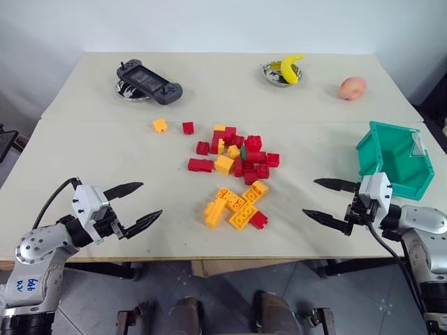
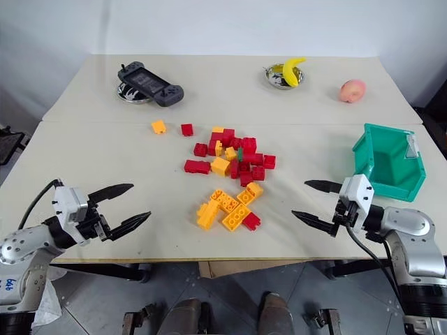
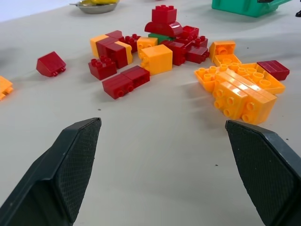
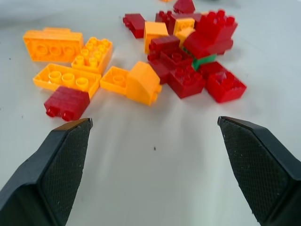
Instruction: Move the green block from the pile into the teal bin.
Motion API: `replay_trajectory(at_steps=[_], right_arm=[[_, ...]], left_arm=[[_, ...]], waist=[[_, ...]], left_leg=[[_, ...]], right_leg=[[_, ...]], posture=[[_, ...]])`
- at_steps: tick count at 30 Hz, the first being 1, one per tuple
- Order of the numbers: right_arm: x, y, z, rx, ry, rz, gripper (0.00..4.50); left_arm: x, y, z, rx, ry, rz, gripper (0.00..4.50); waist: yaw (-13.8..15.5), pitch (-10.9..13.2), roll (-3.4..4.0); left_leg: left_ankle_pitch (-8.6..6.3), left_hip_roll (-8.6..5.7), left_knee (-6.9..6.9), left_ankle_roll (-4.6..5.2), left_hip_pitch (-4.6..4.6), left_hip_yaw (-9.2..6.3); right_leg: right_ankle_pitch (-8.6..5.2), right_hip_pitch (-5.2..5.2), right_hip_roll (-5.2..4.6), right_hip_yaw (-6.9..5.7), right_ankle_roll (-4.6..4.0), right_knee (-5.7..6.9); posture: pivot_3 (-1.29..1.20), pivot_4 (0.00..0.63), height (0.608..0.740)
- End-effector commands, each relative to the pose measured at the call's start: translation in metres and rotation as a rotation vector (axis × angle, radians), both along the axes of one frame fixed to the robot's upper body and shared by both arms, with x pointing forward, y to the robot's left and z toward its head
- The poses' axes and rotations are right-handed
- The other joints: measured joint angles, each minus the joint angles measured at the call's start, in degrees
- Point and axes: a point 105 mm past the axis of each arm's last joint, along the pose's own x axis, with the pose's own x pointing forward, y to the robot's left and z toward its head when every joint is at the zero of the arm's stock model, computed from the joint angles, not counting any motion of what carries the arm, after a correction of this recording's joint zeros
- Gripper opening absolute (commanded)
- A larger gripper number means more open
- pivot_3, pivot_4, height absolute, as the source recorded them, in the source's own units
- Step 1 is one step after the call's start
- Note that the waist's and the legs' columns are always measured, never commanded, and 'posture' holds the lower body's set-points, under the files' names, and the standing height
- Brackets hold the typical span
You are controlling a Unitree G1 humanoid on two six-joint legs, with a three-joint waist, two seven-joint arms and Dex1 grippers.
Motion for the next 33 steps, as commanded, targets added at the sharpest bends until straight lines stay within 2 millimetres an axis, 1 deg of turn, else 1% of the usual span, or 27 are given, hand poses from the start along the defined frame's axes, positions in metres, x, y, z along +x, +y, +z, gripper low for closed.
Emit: replay_trajectory(at_steps=[1, 3, 4, 5, 6, 8, 9, 11, 13, 14, 15, 19, 20, 22, 24, 26, 28, 30, 33], right_arm=[[0.002, -0.001, 0.007, 0.022, -0.036, -0.012, 4.48], [0.004, 0.003, 0.003, 0.041, 0.007, -0.027, 4.48], [0.006, 0.009, -0.002, 0.004, 0.035, -0.042, 4.48], [0.009, 0.017, -0.003, 0.017, 0.064, -0.060, 4.48], [0.012, 0.026, 0.001, 0.091, 0.112, -0.063, 4.48], [0.012, 0.042, 0.012, 0.175, 0.138, -0.025, 4.48], [0.011, 0.053, 0.019, 0.194, 0.109, 0.015, 4.31], [0.010, 0.072, 0.025, 0.193, 0.077, 0.070, 3.86], [0.012, 0.091, 0.027, 0.179, 0.053, 0.107, 3.17], [0.013, 0.106, 0.026, 0.176, 0.047, 0.134, 2.91], [0.014, 0.120, 0.025, 0.173, 0.049, 0.161, 2.47], [0.016, 0.178, 0.020, 0.136, 0.039, 0.247, 1.02], [0.020, 0.190, 0.018, 0.131, 0.039, 0.240, 0.67], [0.028, 0.208, 0.017, 0.120, 0.029, 0.225, 0.01], [0.050, 0.223, 0.015, 0.079, -0.011, 0.151, 0.01], [0.069, 0.228, 0.013, 0.068, -0.013, 0.083, 0.01], [0.094, 0.221, 0.012, 0.057, -0.006, -0.027, 0.01], [0.114, 0.213, 0.014, 0.040, -0.028, -0.113, 0.01], [0.141, 0.186, 0.024, 0.020, -0.088, -0.242, 0.01]], left_arm=[[-0.001, -0.007, 0.008, -0.003, -0.023, -0.018, 4.50], [0.001, -0.008, 0.010, -0.020, -0.033, -0.006, 4.50], [0.003, -0.008, 0.012, -0.046, -0.039, 0.007, 4.50], [0.005, -0.008, 0.016, -0.091, -0.037, 0.017, 4.50], [0.010, -0.006, 0.023, -0.178, -0.034, 0.053, 4.50], [0.018, 0.000, 0.029, -0.306, -0.004, 0.104, 4.50], [0.018, 0.001, 0.027, -0.299, -0.009, 0.109, 4.50], [0.015, -0.002, 0.020, -0.259, -0.010, 0.087, 4.50], [0.013, -0.006, 0.012, -0.221, 0.002, 0.062, 4.50], [0.011, -0.008, 0.008, -0.209, 0.009, 0.040, 4.50], [0.010, -0.011, 0.004, -0.195, 0.016, 0.020, 4.50], [0.009, -0.020, -0.001, -0.159, 0.019, -0.039, 4.50], [0.009, -0.023, -0.001, -0.154, 0.017, -0.054, 4.50], [0.009, -0.026, -0.001, -0.150, 0.016, -0.076, 4.50], [0.008, -0.031, -0.002, -0.135, 0.011, -0.104, 4.50], [0.009, -0.033, -0.003, -0.126, 0.010, -0.116, 4.50], [0.010, -0.036, -0.003, -0.130, 0.008, -0.119, 4.50], [0.011, -0.038, -0.003, -0.136, 0.014, -0.128, 4.50], [0.015, -0.040, -0.002, -0.147, 0.009, -0.123, 4.50]], waist=[[0.02, 0.00, 0.00], [0.02, 0.00, 0.00], [0.02, 0.00, 0.00], [0.01, 0.00, 0.00], [0.01, 0.00, 0.00], [0.03, 0.00, 0.00], [-0.02, 0.00, 0.00], [-0.16, -0.01, 0.02], [-0.20, -0.01, 0.02], [-0.15, -0.01, 0.02], [-0.15, -0.01, 0.01], [-0.19, -0.01, 0.02], [-0.16, -0.01, 0.02], [-0.11, -0.01, 0.02], [-0.27, -0.01, 0.02], [-0.42, -0.01, 0.02], [-0.72, -0.01, 0.02], [-0.92, -0.01, 0.02], [-1.63, -0.01, 0.02]], left_leg=[[0.00, 0.00, 0.00, 0.00, 0.00, 0.00], [0.00, 0.00, 0.00, 0.00, 0.00, 0.00], [0.00, 0.00, 0.00, 0.00, 0.00, 0.00], [0.00, 0.00, 0.00, 0.00, 0.00, 0.00], [0.00, 0.00, 0.00, 0.00, 0.00, 0.00], [0.01, 0.04, 0.02, -0.01, 0.00, -0.02], [0.01, 0.05, 0.04, -0.02, -0.01, -0.04], [0.01, 0.06, 0.04, -0.03, 0.00, -0.03], [-0.01, 0.06, 0.01, -0.06, 0.00, 0.01], [-0.02, 0.06, 0.00, -0.06, 0.00, 0.01], [-0.02, 0.06, 0.00, -0.06, 0.00, 0.01], [-0.01, 0.09, 0.01, -0.07, -0.02, 0.02], [-0.01, 0.10, 0.01, -0.07, -0.02, 0.02], [-0.01, 0.09, 0.01, -0.07, -0.04, 0.02], [-0.02, 0.09, 0.01, -0.07, -0.04, 0.02], [-0.01, 0.09, 0.02, -0.08, -0.04, 0.05], [-0.01, 0.10, 0.01, -0.08, -0.05, 0.04], [-0.01, 0.10, 0.01, -0.08, -0.07, 0.03], [-0.01, 0.10, -0.01, -0.08, -0.07, 0.04]], right_leg=[[0.00, 0.00, 0.00, 0.00, 0.00, 0.00], [0.00, 0.00, 0.00, 0.00, 0.00, 0.00], [0.00, 0.00, 0.00, 0.00, 0.00, 0.00], [0.00, 0.00, 0.00, 0.00, 0.00, 0.00], [0.00, 0.00, 0.00, 0.00, 0.00, 0.02], [0.00, 0.00, 0.01, 0.00, -0.01, 0.04], [0.00, 0.00, 0.01, 0.00, -0.01, 0.05], [0.01, -0.01, 0.03, 0.00, -0.02, 0.04], [0.00, -0.03, 0.05, 0.00, -0.02, 0.01], [0.00, -0.03, 0.07, 0.00, -0.03, 0.00], [0.00, -0.03, 0.07, 0.00, -0.03, 0.00], [-0.02, -0.10, 0.09, 0.02, -0.07, 0.07], [-0.02, -0.12, 0.09, 0.02, -0.08, 0.09], [-0.02, -0.13, 0.09, 0.01, -0.08, 0.09], [-0.02, -0.13, 0.09, 0.01, -0.08, 0.09], [-0.02, -0.14, 0.09, 0.01, -0.08, 0.12], [-0.03, -0.16, 0.10, 0.01, -0.10, 0.13], [-0.03, -0.17, 0.10, -0.01, -0.10, 0.13], [-0.03, -0.17, 0.09, -0.01, -0.10, 0.10]], posture=[[0.00, 0.150, 0.740], [0.00, 0.150, 0.740], [0.00, 0.150, 0.740], [0.00, 0.150, 0.740], [0.00, 0.150, 0.740], [0.00, 0.150, 0.740], [0.00, 0.150, 0.740], [0.00, 0.150, 0.740], [0.00, 0.150, 0.740], [0.00, 0.150, 0.740], [0.00, 0.150, 0.740], [0.00, 0.150, 0.740], [0.00, 0.150, 0.740], [0.00, 0.150, 0.740], [0.00, 0.150, 0.740], [0.00, 0.150, 0.740], [0.00, 0.150, 0.740], [0.00, 0.150, 0.740], [0.00, 0.150, 0.740]])
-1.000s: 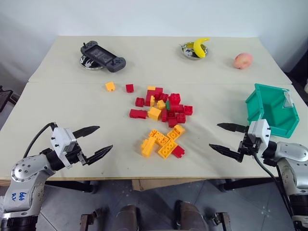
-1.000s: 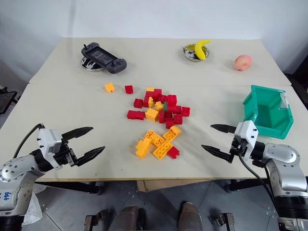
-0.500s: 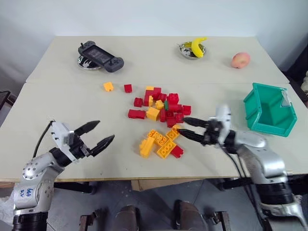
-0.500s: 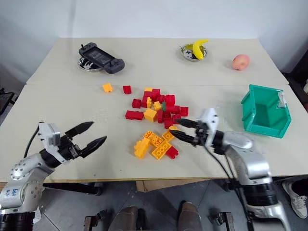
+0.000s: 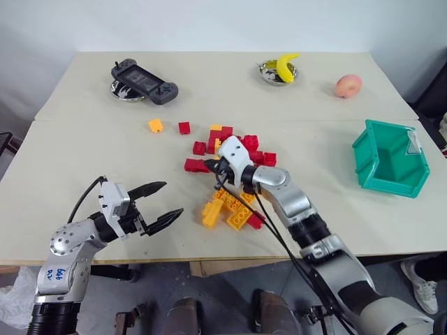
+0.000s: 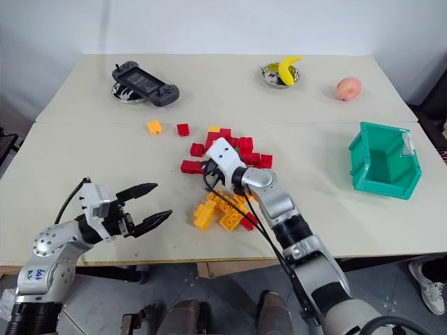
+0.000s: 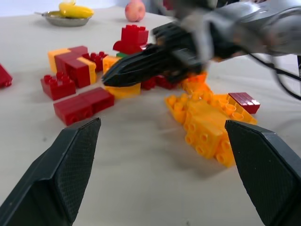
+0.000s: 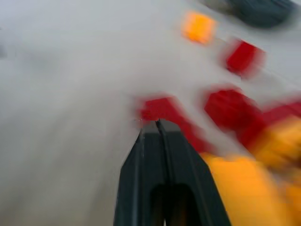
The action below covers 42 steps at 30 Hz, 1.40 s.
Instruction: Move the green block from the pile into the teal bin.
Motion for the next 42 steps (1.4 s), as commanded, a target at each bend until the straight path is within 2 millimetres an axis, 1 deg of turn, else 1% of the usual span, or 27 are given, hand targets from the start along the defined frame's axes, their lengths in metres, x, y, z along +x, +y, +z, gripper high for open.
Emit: replay_trajectory(at_steps=[1, 3, 5, 8, 10, 12, 13, 15, 17, 19, 20, 22, 24, 25, 27, 30, 33, 35, 36, 38, 40, 42], right_arm=[[0.030, -0.035, 0.015, -0.008, -0.086, -0.163, 0.01], [0.047, -0.071, 0.024, 0.011, -0.097, -0.285, 0.01], [0.057, -0.104, 0.030, 0.051, -0.081, -0.376, 0.01], [0.060, -0.126, 0.027, 0.040, -0.074, -0.422, 0.01], [0.060, -0.138, 0.019, 0.014, -0.049, -0.441, 0.01], [0.058, -0.142, 0.011, -0.013, -0.035, -0.427, 0.01], [0.057, -0.139, 0.011, -0.008, -0.033, -0.401, 0.01], [0.052, -0.127, 0.011, 0.013, -0.031, -0.326, 0.01], [0.042, -0.106, 0.011, 0.017, -0.032, -0.213, 0.01], [0.030, -0.088, 0.007, 0.007, -0.006, -0.109, 0.01], [0.025, -0.083, 0.004, -0.008, 0.006, -0.078, 0.01], [0.006, -0.070, -0.007, -0.072, 0.073, 0.025, 0.01], [-0.015, -0.063, -0.011, -0.101, 0.137, 0.107, 0.01], [-0.023, -0.064, -0.011, -0.109, 0.150, 0.126, 0.01], [-0.032, -0.069, -0.009, -0.123, 0.156, 0.131, 0.01], [-0.041, -0.088, 0.000, -0.138, 0.117, 0.117, 0.01], [-0.048, -0.131, 0.007, -0.124, 0.102, 0.055, 0.01], [-0.051, -0.152, 0.007, -0.107, 0.132, 0.018, 0.01], [-0.051, -0.166, 0.007, -0.085, 0.167, -0.021, 0.18], [-0.051, -0.185, 0.006, -0.080, 0.186, -0.067, 0.55], [-0.050, -0.191, 0.007, -0.085, 0.179, -0.092, 1.16], [-0.047, -0.189, 0.011, -0.084, 0.165, -0.087, 1.78]], left_arm=[[0.003, -0.004, 0.004, -0.011, -0.023, -0.002, 4.50], [0.006, -0.005, 0.006, -0.023, -0.037, 0.011, 4.50], [0.010, -0.005, 0.008, -0.036, -0.050, 0.031, 4.50], [0.012, -0.006, 0.009, -0.039, -0.056, 0.038, 4.50], [0.015, -0.007, 0.008, -0.044, -0.059, 0.045, 4.50], [0.017, -0.009, 0.007, -0.045, -0.059, 0.045, 4.50], [0.017, -0.010, 0.006, -0.046, -0.059, 0.043, 4.50], [0.018, -0.011, 0.006, -0.047, -0.060, 0.040, 4.50], [0.020, -0.011, 0.006, -0.048, -0.061, 0.039, 4.50], [0.021, -0.010, 0.005, -0.046, -0.064, 0.044, 4.50], [0.022, -0.010, 0.005, -0.044, -0.066, 0.048, 4.50], [0.024, -0.005, 0.003, -0.043, -0.070, 0.073, 4.50], [0.024, 0.000, 0.001, -0.043, -0.070, 0.092, 4.50], [0.024, 0.002, 0.000, -0.043, -0.070, 0.102, 4.50], [0.023, 0.004, -0.002, -0.042, -0.071, 0.112, 4.50], [0.020, 0.005, -0.003, -0.043, -0.073, 0.116, 4.50], [0.018, 0.006, -0.004, -0.041, -0.076, 0.120, 4.50], [0.017, 0.006, -0.004, -0.040, -0.079, 0.119, 4.50], [0.017, 0.007, -0.003, -0.039, -0.087, 0.115, 4.50], [0.016, 0.007, -0.001, -0.036, -0.095, 0.109, 4.50], [0.016, 0.007, -0.001, -0.032, -0.097, 0.102, 4.50], [0.015, 0.007, -0.002, -0.025, -0.090, 0.087, 4.50]], waist=[[-0.25, 0.00, 0.00], [-0.39, 0.00, 0.00], [-0.16, 0.00, 0.00], [-0.55, 0.00, 0.00], [-0.82, 0.00, 0.00], [-1.20, 0.00, 0.00], [-1.31, 0.00, 0.00], [-1.68, 0.00, 0.00], [-1.78, 0.00, 0.00], [-1.88, 0.01, 0.02], [-1.91, 0.01, 0.03], [-1.87, 0.01, 0.03], [-1.63, 0.01, 0.03], [-1.57, 0.01, 0.03], [-1.09, 0.01, 0.03], [0.02, 0.02, 0.02], [0.40, 0.02, 0.02], [0.52, 0.02, 0.02], [0.49, 0.02, 0.02], [0.41, 0.02, 0.02], [-0.09, 0.02, 0.02], [-0.29, 0.02, 0.02]], left_leg=[[0.00, 0.00, 0.00, 0.00, 0.01, 0.01], [0.00, 0.01, -0.02, -0.01, 0.02, 0.01], [0.00, 0.01, -0.02, 0.00, 0.01, 0.02], [0.00, 0.01, -0.05, 0.00, 0.03, 0.06], [0.00, 0.04, -0.09, 0.00, 0.06, 0.08], [0.01, 0.08, -0.09, -0.01, 0.07, 0.10], [0.00, 0.08, -0.08, -0.01, 0.07, 0.10], [0.00, 0.08, -0.08, -0.01, 0.06, 0.13], [0.01, 0.10, -0.07, -0.01, 0.07, 0.12], [0.01, 0.13, -0.07, -0.01, 0.07, 0.13], [0.01, 0.13, -0.08, -0.01, 0.06, 0.13], [0.01, 0.15, -0.08, -0.01, 0.08, 0.16], [0.01, 0.16, -0.07, -0.01, 0.07, 0.15], [0.00, 0.16, -0.06, -0.02, 0.07, 0.14], [0.00, 0.15, -0.04, -0.02, 0.05, 0.14], [-0.02, 0.14, 0.02, -0.01, 0.03, 0.15], [-0.03, 0.15, 0.03, -0.02, 0.03, 0.14], [-0.08, 0.14, 0.03, -0.02, 0.03, 0.17], [-0.09, 0.14, 0.03, -0.02, 0.03, 0.19], [-0.09, 0.15, 0.02, -0.02, 0.04, 0.20], [-0.09, 0.16, 0.02, -0.02, 0.06, 0.24], [-0.09, 0.17, 0.00, -0.02, 0.09, 0.28]], right_leg=[[0.00, 0.00, 0.00, 0.00, 0.00, 0.02], [0.00, 0.00, 0.00, 0.00, 0.00, 0.01], [0.00, 0.02, 0.00, -0.01, 0.00, 0.01], [0.00, 0.03, 0.00, 0.00, 0.00, -0.04], [0.00, 0.03, 0.02, 0.00, 0.00, -0.03], [0.00, 0.03, 0.03, 0.00, 0.00, -0.03], [0.00, 0.04, 0.03, -0.01, 0.00, -0.03], [0.00, 0.04, 0.02, 0.01, 0.00, -0.03], [0.00, 0.04, 0.04, 0.01, 0.00, -0.02], [0.00, 0.03, 0.06, 0.01, 0.00, -0.03], [0.00, 0.02, 0.06, 0.01, 0.00, -0.03], [0.00, 0.01, 0.06, 0.01, 0.00, -0.03], [0.00, 0.01, 0.06, 0.00, 0.00, -0.03], [0.00, 0.01, 0.06, 0.00, 0.00, -0.02], [0.00, 0.01, 0.06, -0.01, 0.00, -0.03], [0.00, 0.01, 0.05, -0.01, 0.00, -0.04], [0.00, 0.00, 0.05, -0.02, 0.00, -0.04], [0.00, 0.01, 0.05, -0.01, 0.00, -0.06], [0.00, 0.00, 0.05, 0.00, 0.00, -0.07], [0.00, 0.00, 0.06, 0.00, 0.00, -0.07], [0.00, 0.00, 0.07, 0.01, 0.00, -0.07], [0.00, -0.01, 0.08, 0.04, 0.00, -0.07]], posture=[[0.00, 0.150, 0.740], [0.00, 0.150, 0.740], [0.00, 0.150, 0.740], [0.00, 0.150, 0.740], [0.00, 0.150, 0.740], [0.00, 0.150, 0.740], [0.00, 0.150, 0.740], [0.00, 0.150, 0.740], [0.00, 0.150, 0.740], [0.00, 0.150, 0.740], [0.00, 0.150, 0.740], [0.00, 0.150, 0.740], [0.00, 0.150, 0.740], [0.00, 0.150, 0.740], [0.00, 0.150, 0.740], [0.00, 0.150, 0.740], [0.00, 0.150, 0.740], [0.00, 0.150, 0.740], [0.00, 0.150, 0.740], [0.00, 0.150, 0.740], [0.00, 0.150, 0.740], [0.00, 0.150, 0.740]])
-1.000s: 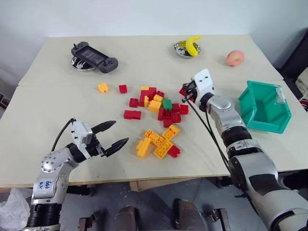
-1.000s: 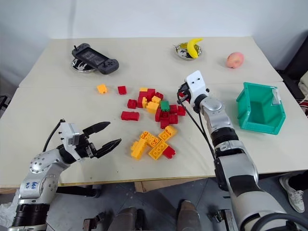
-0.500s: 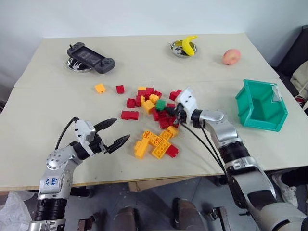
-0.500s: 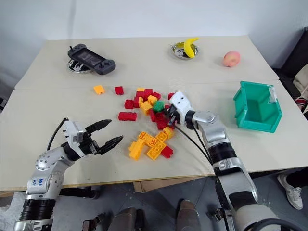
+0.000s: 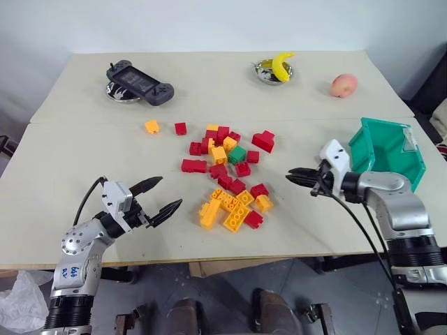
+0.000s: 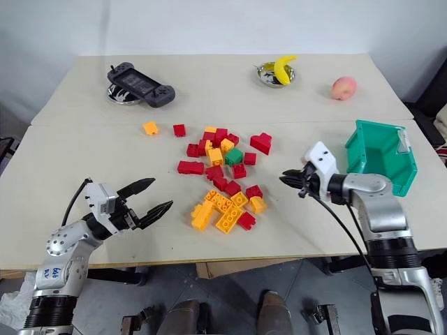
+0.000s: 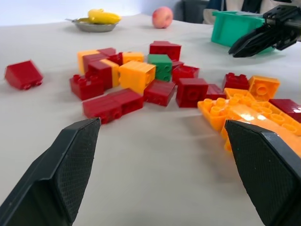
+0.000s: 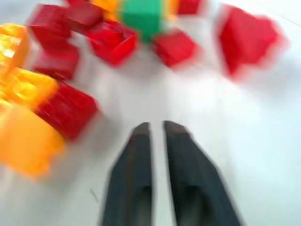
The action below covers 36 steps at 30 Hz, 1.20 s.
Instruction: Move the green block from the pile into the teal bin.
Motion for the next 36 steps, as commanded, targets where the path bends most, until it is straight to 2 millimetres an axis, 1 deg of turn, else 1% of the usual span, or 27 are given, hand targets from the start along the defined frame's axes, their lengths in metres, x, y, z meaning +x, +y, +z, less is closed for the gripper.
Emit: replay_trajectory(at_steps=[1, 3, 5, 8, 10, 12, 14, 17, 20, 21, 22, 24, 25, 27, 28, 29, 31, 33, 34, 36], right_arm=[[0.004, 0.007, 0.015, 0.027, -0.046, 0.030, 2.12], [0.011, 0.028, 0.020, 0.050, -0.037, 0.067, 2.72], [0.023, 0.053, 0.026, 0.061, -0.051, 0.087, 3.37], [0.037, 0.082, 0.030, 0.022, -0.077, 0.110, 4.42], [0.046, 0.100, 0.030, -0.001, -0.069, 0.116, 4.47], [0.059, 0.112, 0.026, -0.043, -0.046, 0.075, 4.47], [0.070, 0.121, 0.023, -0.088, -0.058, 0.042, 4.47], [0.078, 0.129, 0.019, -0.096, -0.046, 0.025, 4.47], [0.077, 0.139, 0.014, -0.081, -0.016, 0.049, 4.47], [0.076, 0.142, 0.014, -0.067, -0.010, 0.055, 4.10], [0.076, 0.143, 0.016, -0.054, -0.010, 0.059, 3.88], [0.076, 0.143, 0.019, -0.043, -0.026, 0.059, 3.22], [0.076, 0.141, 0.020, -0.041, -0.029, 0.058, 2.94], [0.076, 0.133, 0.023, -0.045, -0.036, 0.052, 2.21], [0.076, 0.130, 0.025, -0.043, -0.045, 0.051, 2.11], [0.075, 0.129, 0.030, -0.027, -0.063, 0.058, 2.11], [0.072, 0.122, 0.050, 0.052, -0.117, 0.072, 2.11], [0.066, 0.111, 0.068, 0.104, -0.187, 0.074, 2.11], [0.062, 0.102, 0.076, 0.120, -0.221, 0.071, 2.11], [0.052, 0.072, 0.087, 0.125, -0.283, 0.036, 2.11]], left_arm=[[-0.003, 0.000, 0.011, 0.026, -0.044, -0.026, 4.50], [-0.004, -0.002, 0.009, 0.033, -0.035, -0.044, 4.50], [-0.004, -0.004, 0.009, 0.032, -0.033, -0.053, 4.50], [-0.003, -0.005, 0.010, 0.032, -0.035, -0.054, 4.50], [-0.002, -0.005, 0.010, 0.033, -0.037, -0.049, 4.50], [-0.003, -0.006, 0.009, 0.030, -0.034, -0.046, 4.50], [-0.004, -0.006, 0.009, 0.027, -0.032, -0.044, 4.50], [-0.005, -0.006, 0.009, 0.026, -0.032, -0.041, 4.50], [-0.006, -0.006, 0.009, 0.022, -0.036, -0.032, 4.50], [-0.006, -0.006, 0.010, 0.020, -0.038, -0.028, 4.50], [-0.006, -0.006, 0.010, 0.019, -0.039, -0.026, 4.50], [-0.007, -0.006, 0.011, 0.017, -0.043, -0.026, 4.50], [-0.007, -0.007, 0.011, 0.015, -0.046, -0.030, 4.50], [-0.006, -0.011, 0.012, 0.014, -0.051, -0.044, 4.50], [-0.006, -0.013, 0.013, 0.014, -0.053, -0.051, 4.50], [-0.005, -0.015, 0.014, 0.012, -0.057, -0.060, 4.50], [-0.003, -0.025, 0.019, 0.007, -0.073, -0.095, 4.50], [-0.002, -0.036, 0.024, -0.004, -0.091, -0.136, 4.50], [-0.002, -0.044, 0.028, -0.013, -0.101, -0.165, 4.50], [-0.002, -0.064, 0.034, -0.031, -0.114, -0.247, 4.50]], waist=[[-0.05, 0.00, 0.00], [-0.06, 0.00, 0.00], [-0.44, 0.00, 0.00], [-0.39, 0.00, 0.01], [-0.02, 0.00, 0.00], [0.18, 0.00, 0.00], [0.08, 0.00, 0.01], [-0.05, 0.00, 0.01], [-0.19, 0.00, 0.01], [-0.20, 0.00, 0.01], [-0.23, 0.00, 0.01], [-0.23, 0.00, 0.01], [-0.21, 0.00, 0.01], [-0.19, 0.00, 0.01], [-0.19, 0.00, 0.01], [-0.14, 0.00, 0.01], [-0.08, 0.00, 0.01], [0.10, 0.00, 0.01], [0.09, 0.00, 0.00], [0.33, 0.00, 0.00]], left_leg=[[0.00, 0.02, -0.01, 0.00, 0.00, 0.01], [0.00, 0.03, -0.01, 0.00, -0.01, 0.04], [0.00, 0.04, 0.01, 0.00, 0.01, 0.09], [0.01, 0.09, 0.01, -0.03, 0.03, 0.09], [0.01, 0.09, 0.01, -0.02, -0.03, 0.09], [-0.01, 0.07, 0.01, -0.02, -0.07, 0.08], [-0.02, 0.07, 0.02, -0.04, -0.08, 0.10], [-0.02, 0.08, -0.01, -0.04, -0.08, 0.10], [-0.02, 0.08, -0.02, -0.04, -0.07, 0.11], [-0.02, 0.08, -0.02, -0.04, -0.07, 0.11], [-0.02, 0.08, -0.02, -0.04, -0.07, 0.11], [-0.02, 0.09, -0.01, -0.04, -0.07, 0.12], [-0.02, 0.08, -0.01, -0.04, -0.07, 0.11], [-0.02, 0.09, -0.01, -0.04, -0.07, 0.11], [-0.02, 0.08, -0.01, -0.04, -0.07, 0.11], [-0.02, 0.09, -0.01, -0.04, -0.07, 0.12], [-0.02, 0.08, -0.01, -0.04, -0.07, 0.11], [-0.02, 0.08, -0.01, -0.04, -0.09, 0.11], [-0.02, 0.08, -0.01, -0.04, -0.09, 0.12], [-0.02, 0.08, 0.00, -0.04, -0.10, 0.11]], right_leg=[[0.00, 0.00, 0.01, 0.00, 0.00, 0.00], [0.00, -0.04, 0.02, 0.03, 0.00, 0.00], [0.00, -0.07, 0.02, 0.08, 0.00, 0.02], [0.01, -0.10, 0.06, 0.10, -0.02, 0.08], [0.01, -0.13, 0.06, 0.08, -0.02, 0.06], [0.01, -0.13, 0.05, 0.04, -0.02, 0.02], [0.01, -0.16, 0.05, 0.01, -0.02, 0.03], [0.01, -0.19, 0.05, -0.01, -0.03, 0.04], [0.01, -0.19, 0.05, -0.02, -0.02, 0.04], [0.01, -0.19, 0.05, -0.02, -0.02, 0.05], [0.01, -0.18, 0.06, -0.02, -0.02, 0.05], [0.01, -0.18, 0.05, -0.01, -0.02, 0.05], [0.01, -0.18, 0.05, -0.01, -0.02, 0.05], [0.01, -0.18, 0.05, -0.02, -0.02, 0.05], [0.01, -0.19, 0.05, -0.01, -0.02, 0.05], [0.01, -0.18, 0.05, -0.01, -0.02, 0.05], [0.01, -0.18, 0.05, -0.01, -0.02, 0.04], [0.01, -0.19, 0.05, -0.02, -0.02, 0.04], [0.01, -0.19, 0.05, -0.02, -0.02, 0.03], [0.01, -0.19, 0.05, -0.03, -0.02, 0.02]], posture=[[0.00, 0.150, 0.740], [0.00, 0.150, 0.740], [0.00, 0.150, 0.740], [0.00, 0.150, 0.740], [0.00, 0.150, 0.740], [0.00, 0.150, 0.740], [0.00, 0.150, 0.740], [0.00, 0.150, 0.740], [0.00, 0.150, 0.740], [0.00, 0.150, 0.740], [0.00, 0.150, 0.740], [0.00, 0.150, 0.740], [0.00, 0.150, 0.740], [0.00, 0.150, 0.740], [0.00, 0.150, 0.740], [0.00, 0.150, 0.740], [0.00, 0.150, 0.740], [0.00, 0.150, 0.740], [0.00, 0.150, 0.740], [0.00, 0.150, 0.740]])
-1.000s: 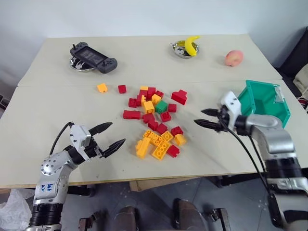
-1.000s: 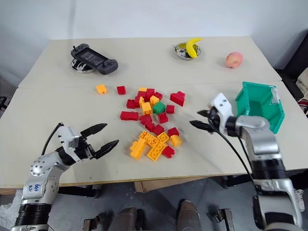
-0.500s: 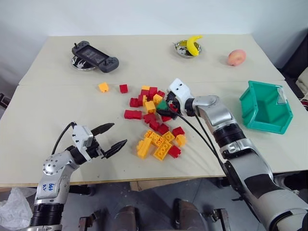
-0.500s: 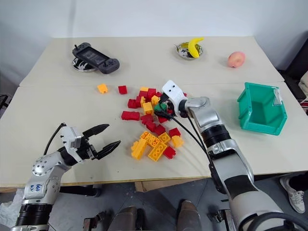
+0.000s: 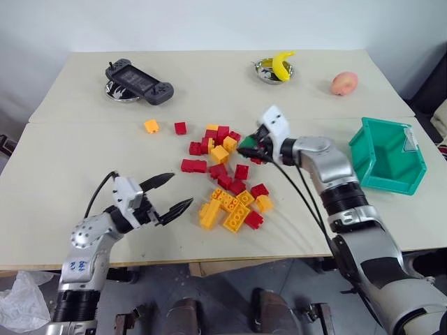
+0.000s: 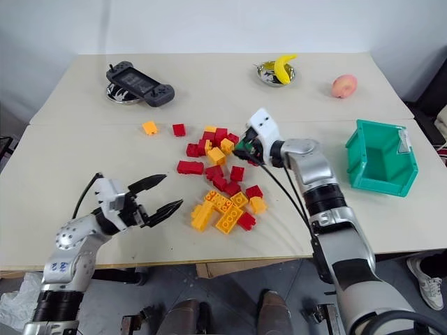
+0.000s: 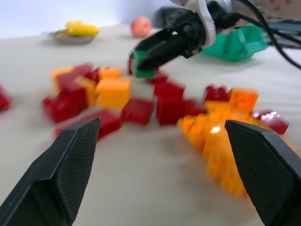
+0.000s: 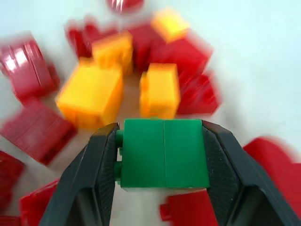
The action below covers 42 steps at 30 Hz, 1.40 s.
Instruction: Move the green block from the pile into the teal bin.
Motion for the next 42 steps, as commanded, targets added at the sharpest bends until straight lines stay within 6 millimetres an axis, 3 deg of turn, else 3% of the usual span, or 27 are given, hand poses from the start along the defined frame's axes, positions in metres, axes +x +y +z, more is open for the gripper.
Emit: replay_trajectory(at_steps=[1, 7, 9, 11, 16, 18, 20, 21, 26, 30, 34, 39, 42], right_arm=[[-0.019, -0.044, 0.042, 0.050, -0.177, -0.037, 2.11], [-0.046, -0.149, 0.052, 0.129, -0.173, -0.396, 2.11], [-0.059, -0.200, 0.052, 0.082, -0.197, -0.596, 2.11], [-0.069, -0.233, 0.050, 0.036, -0.211, -0.729, 2.11], [-0.080, -0.279, 0.039, 0.027, -0.206, -0.927, 2.11], [-0.080, -0.287, 0.030, 0.036, -0.187, -0.958, 2.11], [-0.077, -0.285, 0.029, 0.065, -0.186, -0.941, 2.11], [-0.075, -0.284, 0.029, 0.069, -0.188, -0.930, 2.87], [-0.068, -0.264, 0.039, 0.085, -0.255, -0.778, 4.43], [-0.070, -0.220, 0.045, 0.107, -0.310, -0.512, 4.47], [-0.090, -0.149, 0.022, 0.109, -0.292, -0.115, 4.47], [-0.109, -0.107, -0.034, 0.012, -0.159, 0.099, 4.47], [-0.109, -0.101, -0.046, 0.048, -0.159, 0.094, 4.47]], left_arm=[[-0.006, -0.035, 0.017, -0.017, -0.058, -0.152, 4.50], [0.002, -0.080, 0.024, -0.031, -0.085, -0.314, 4.50], [0.006, -0.096, 0.029, -0.048, -0.086, -0.375, 4.50], [0.007, -0.106, 0.031, -0.045, -0.091, -0.420, 4.50], [0.013, -0.114, 0.032, -0.039, -0.102, -0.443, 4.50], [0.017, -0.112, 0.032, -0.048, -0.100, -0.425, 4.50], [0.019, -0.108, 0.032, -0.048, -0.102, -0.408, 4.50], [0.020, -0.105, 0.032, -0.048, -0.103, -0.392, 4.50], [0.028, -0.081, 0.032, -0.027, -0.122, -0.280, 4.50], [0.031, -0.058, 0.027, 0.016, -0.121, -0.194, 4.50], [0.032, -0.021, 0.020, 0.057, -0.089, -0.080, 4.50], [0.030, 0.019, 0.009, 0.111, -0.049, 0.041, 4.50], [0.027, 0.032, 0.008, 0.113, -0.044, 0.095, 4.50]], waist=[[0.36, 0.00, 0.00], [1.30, 0.00, 0.00], [1.46, 0.00, -0.01], [1.62, 0.00, -0.01], [0.92, -0.01, 0.00], [0.92, -0.01, 0.01], [1.00, -0.01, 0.01], [1.06, -0.01, 0.01], [1.24, -0.01, 0.01], [1.25, -0.01, 0.01], [1.31, 0.00, 0.01], [1.59, 0.00, 0.01], [1.56, 0.00, 0.01]], left_leg=[[0.00, 0.00, 0.00, 0.00, -0.02, -0.01], [-0.02, -0.02, 0.01, 0.01, -0.02, 0.03], [-0.02, -0.02, 0.03, 0.01, -0.01, 0.06], [-0.02, -0.02, 0.04, 0.02, -0.02, 0.07], [-0.03, -0.02, -0.02, 0.03, 0.07, 0.16], [-0.03, -0.02, 0.02, 0.03, 0.06, 0.16], [-0.03, -0.02, 0.04, 0.04, 0.06, 0.16], [-0.03, -0.02, 0.04, 0.04, 0.06, 0.16], [-0.03, -0.02, 0.05, 0.04, 0.06, 0.16], [-0.03, -0.01, 0.03, 0.03, 0.07, 0.15], [-0.03, 0.00, 0.03, 0.03, 0.06, 0.09], [-0.04, -0.01, 0.08, 0.05, 0.06, 0.07], [-0.04, -0.01, 0.08, 0.05, 0.06, 0.07]], right_leg=[[0.00, 0.00, 0.00, -0.01, 0.00, 0.00], [0.00, 0.02, 0.00, -0.03, 0.00, -0.05], [0.00, 0.02, 0.00, 0.00, 0.00, -0.05], [0.00, 0.02, 0.00, 0.00, 0.00, -0.07], [0.00, 0.02, 0.01, 0.08, 0.01, -0.09], [0.00, 0.02, 0.02, 0.09, 0.01, -0.07], [0.00, 0.03, 0.01, 0.10, 0.01, -0.06], [0.01, 0.03, 0.01, 0.11, 0.01, -0.06], [0.01, 0.03, 0.01, 0.10, 0.01, -0.07], [0.01, 0.03, 0.01, 0.10, 0.02, -0.08], [0.01, 0.04, 0.02, 0.05, 0.02, -0.06], [0.01, 0.09, 0.01, 0.03, 0.03, -0.07], [0.01, 0.09, 0.00, 0.03, 0.02, -0.07]], posture=[[0.00, 0.150, 0.740], [0.00, 0.150, 0.740], [0.00, 0.150, 0.740], [0.00, 0.150, 0.740], [0.00, 0.150, 0.740], [0.00, 0.150, 0.740], [0.00, 0.150, 0.740], [0.00, 0.150, 0.740], [0.00, 0.150, 0.740], [0.00, 0.150, 0.740], [0.00, 0.150, 0.740], [0.00, 0.150, 0.740], [0.00, 0.150, 0.740]])
